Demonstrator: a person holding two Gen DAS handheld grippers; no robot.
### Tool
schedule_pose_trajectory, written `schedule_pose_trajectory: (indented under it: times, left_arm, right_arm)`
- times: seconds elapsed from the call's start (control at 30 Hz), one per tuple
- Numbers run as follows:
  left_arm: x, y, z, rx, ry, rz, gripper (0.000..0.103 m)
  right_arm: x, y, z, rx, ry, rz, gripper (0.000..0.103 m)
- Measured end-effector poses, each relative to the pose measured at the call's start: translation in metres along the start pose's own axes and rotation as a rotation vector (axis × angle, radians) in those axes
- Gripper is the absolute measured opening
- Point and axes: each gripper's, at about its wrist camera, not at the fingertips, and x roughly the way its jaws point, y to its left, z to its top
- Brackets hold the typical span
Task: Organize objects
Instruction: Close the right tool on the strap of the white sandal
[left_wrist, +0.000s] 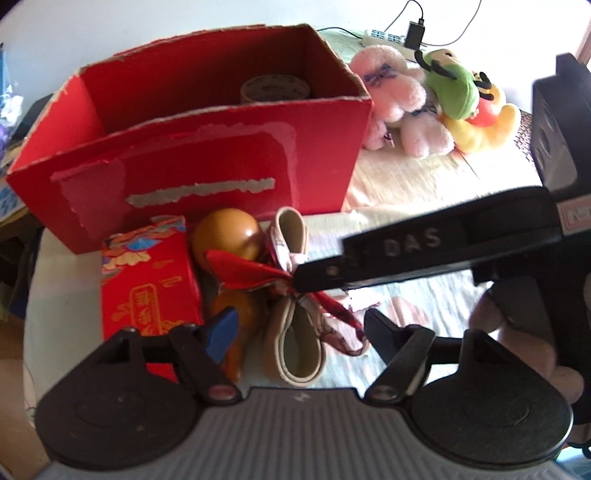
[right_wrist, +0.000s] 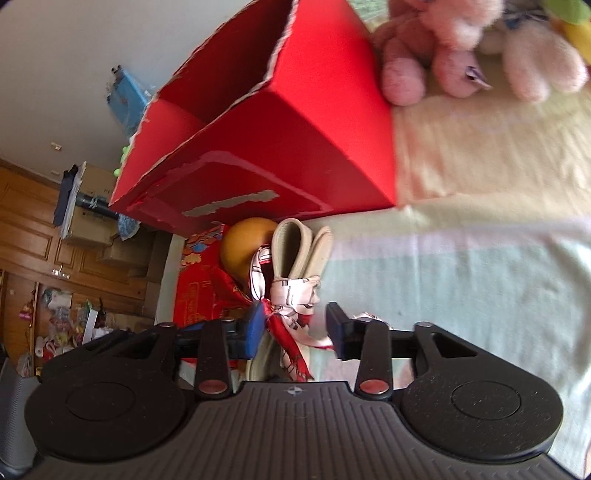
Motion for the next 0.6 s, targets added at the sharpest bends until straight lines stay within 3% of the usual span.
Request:
schedule_pose_trajectory:
  times: [0.1, 0.37, 0.6]
  left_arm:
    - [0.008, 0.002, -0.001, -0.002, 0.03, -0.01, 0.062]
    - [0.021, 0.007, 0.001, 0.0, 0.063, -0.027, 0.058]
    - [0.031, 0.003, 0.001, 0.028, 0.083, -0.008, 0.051]
  right_arm:
    - [0.007, 0.0, 0.001, 0.007, 0.013, 0.02, 0.051]
    - [0.009, 0.001, 0.001, 0.017, 0.014, 0.074, 0.054]
    - [0.022, -0.002, -0.001, 0.012, 0.046, 0.021, 0.055]
